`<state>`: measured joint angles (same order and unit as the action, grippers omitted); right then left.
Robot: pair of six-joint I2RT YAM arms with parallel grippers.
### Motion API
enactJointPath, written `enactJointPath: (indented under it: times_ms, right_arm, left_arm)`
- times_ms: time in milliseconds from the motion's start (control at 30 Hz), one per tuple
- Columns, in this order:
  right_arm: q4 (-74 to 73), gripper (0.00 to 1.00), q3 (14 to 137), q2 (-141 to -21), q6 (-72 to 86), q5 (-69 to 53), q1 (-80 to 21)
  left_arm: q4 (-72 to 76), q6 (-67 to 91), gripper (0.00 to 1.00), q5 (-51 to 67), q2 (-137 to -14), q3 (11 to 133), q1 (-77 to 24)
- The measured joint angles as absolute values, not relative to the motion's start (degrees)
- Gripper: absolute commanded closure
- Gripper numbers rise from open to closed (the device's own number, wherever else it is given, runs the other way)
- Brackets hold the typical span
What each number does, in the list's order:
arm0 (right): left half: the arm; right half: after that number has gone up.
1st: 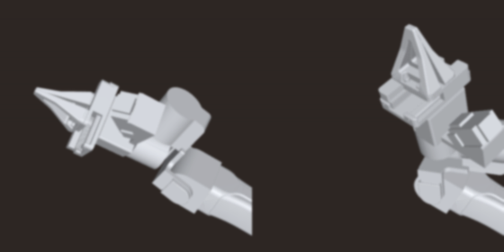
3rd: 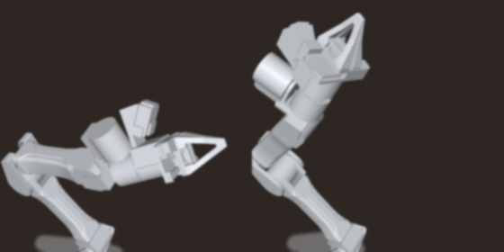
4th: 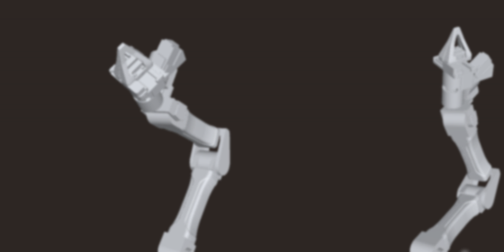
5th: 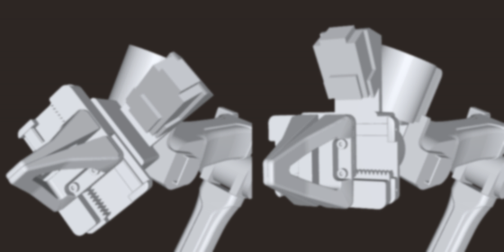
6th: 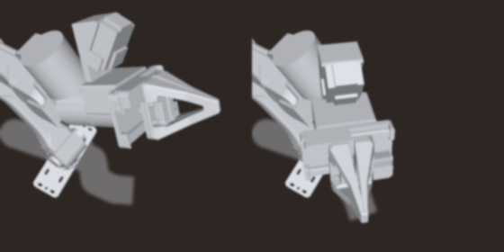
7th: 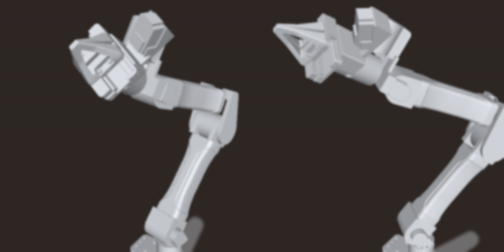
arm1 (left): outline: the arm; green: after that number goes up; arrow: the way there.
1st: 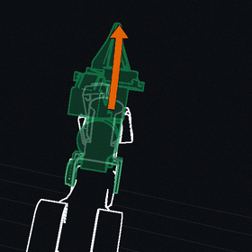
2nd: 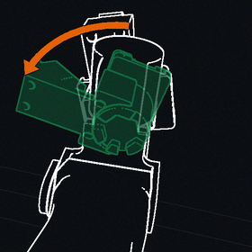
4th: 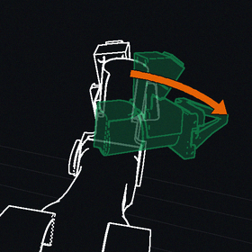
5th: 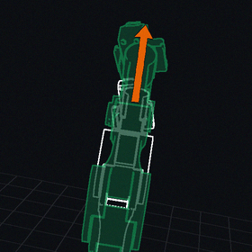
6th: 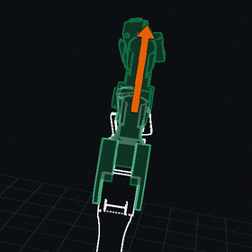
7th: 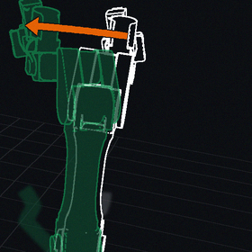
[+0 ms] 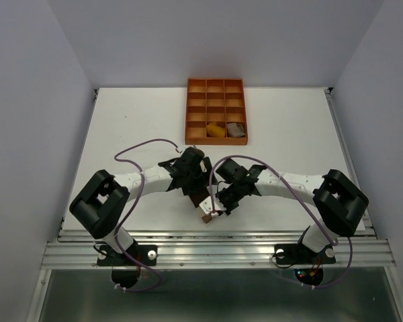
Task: Roll the socks
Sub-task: Roll the sock at the center of the board.
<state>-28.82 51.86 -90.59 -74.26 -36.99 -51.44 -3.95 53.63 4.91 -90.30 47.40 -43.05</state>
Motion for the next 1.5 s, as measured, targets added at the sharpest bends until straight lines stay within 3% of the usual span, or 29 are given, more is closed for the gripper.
enactJointPath:
  times_ms: [433, 667, 933, 1500]
  right_arm:
    - [-48.5, 0.99, 59.9, -100.4, -70.9, -46.1, -48.7]
    - [-51.5, 0.99, 63.4, -104.6, -66.8, -50.0, -46.3]
    - [-51.1, 0.99, 66.8, -109.2, -58.2, -51.5, -42.8]
    - [-51.0, 0.99, 73.7, -115.5, -49.9, -52.4, -40.1]
  left_arm:
    - [-9.3, 54.3, 0.01, -2.7, -75.5, 42.9, -43.5]
    - [-10.9, 58.3, 0.01, -3.9, -65.3, 32.6, -44.3]
    - [-11.2, 61.5, 0.01, -5.5, -53.2, 26.5, -52.0]
    - [-10.4, 59.9, 0.01, -8.7, -51.7, 26.6, -61.4]
